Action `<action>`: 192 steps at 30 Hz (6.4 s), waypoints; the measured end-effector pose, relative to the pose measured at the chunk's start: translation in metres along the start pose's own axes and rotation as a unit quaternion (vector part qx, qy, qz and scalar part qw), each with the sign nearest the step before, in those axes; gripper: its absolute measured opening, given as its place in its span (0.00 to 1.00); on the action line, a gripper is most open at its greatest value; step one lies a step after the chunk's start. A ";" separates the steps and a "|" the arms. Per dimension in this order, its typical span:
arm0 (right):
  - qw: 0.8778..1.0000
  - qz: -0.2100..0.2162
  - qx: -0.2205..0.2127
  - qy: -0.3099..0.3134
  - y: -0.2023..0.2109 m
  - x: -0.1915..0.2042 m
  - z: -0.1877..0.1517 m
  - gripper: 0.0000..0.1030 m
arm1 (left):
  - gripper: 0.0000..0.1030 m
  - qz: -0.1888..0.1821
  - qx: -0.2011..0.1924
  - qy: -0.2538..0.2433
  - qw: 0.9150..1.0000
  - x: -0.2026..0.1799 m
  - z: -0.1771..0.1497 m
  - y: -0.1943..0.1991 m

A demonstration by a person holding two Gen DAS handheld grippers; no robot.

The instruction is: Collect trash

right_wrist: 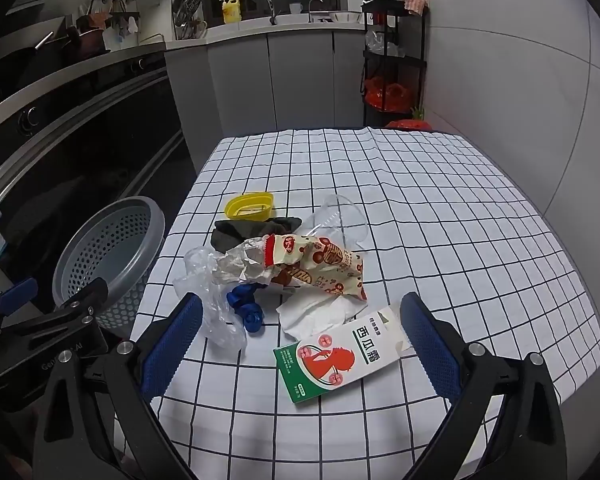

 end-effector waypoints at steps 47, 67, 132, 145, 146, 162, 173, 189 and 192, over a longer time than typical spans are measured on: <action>1.000 0.011 -0.008 -0.009 0.001 0.002 0.000 0.92 | 0.94 0.003 -0.001 -0.003 1.000 -0.001 -0.001 0.001; 1.000 0.014 -0.008 -0.010 0.002 0.001 0.002 0.92 | 0.94 0.004 -0.001 -0.004 1.000 -0.001 -0.001 0.001; 0.990 -0.104 0.099 0.018 -0.066 -0.076 -0.077 0.92 | 0.94 -0.024 0.049 -0.029 0.998 -0.031 -0.027 -0.049; 0.980 -0.171 0.096 -0.023 -0.039 -0.147 -0.085 0.92 | 0.94 -0.043 0.048 -0.046 0.997 -0.053 -0.024 -0.047; 0.981 -0.168 0.092 -0.027 -0.036 -0.148 -0.083 0.92 | 0.94 -0.043 0.048 -0.047 0.997 -0.053 -0.024 -0.047; 0.987 -0.101 0.092 -0.081 -0.077 -0.114 -0.052 0.92 | 0.94 -0.048 0.052 -0.033 0.997 -0.049 -0.023 -0.058; 0.987 -0.104 0.098 -0.077 -0.094 -0.116 -0.054 0.91 | 0.94 -0.056 0.050 -0.038 0.996 -0.057 -0.022 -0.062; 0.993 -0.065 0.073 -0.070 -0.081 -0.107 -0.045 0.51 | 0.94 -0.071 0.043 -0.041 0.996 -0.064 -0.018 -0.058; 0.993 -0.059 0.070 -0.070 -0.077 -0.104 -0.042 0.51 | 0.94 -0.078 0.040 -0.040 0.995 -0.067 -0.016 -0.058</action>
Point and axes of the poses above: each gripper's, at about its wrist camera, not at the fingertips, and y roughly against the way its jaws point, x to its left, z to its top, the point moved 10 cm from there along -y, roughly the way its jaws point, and after that the axes turned 6 degrees about -y, right-handed, at the moved point
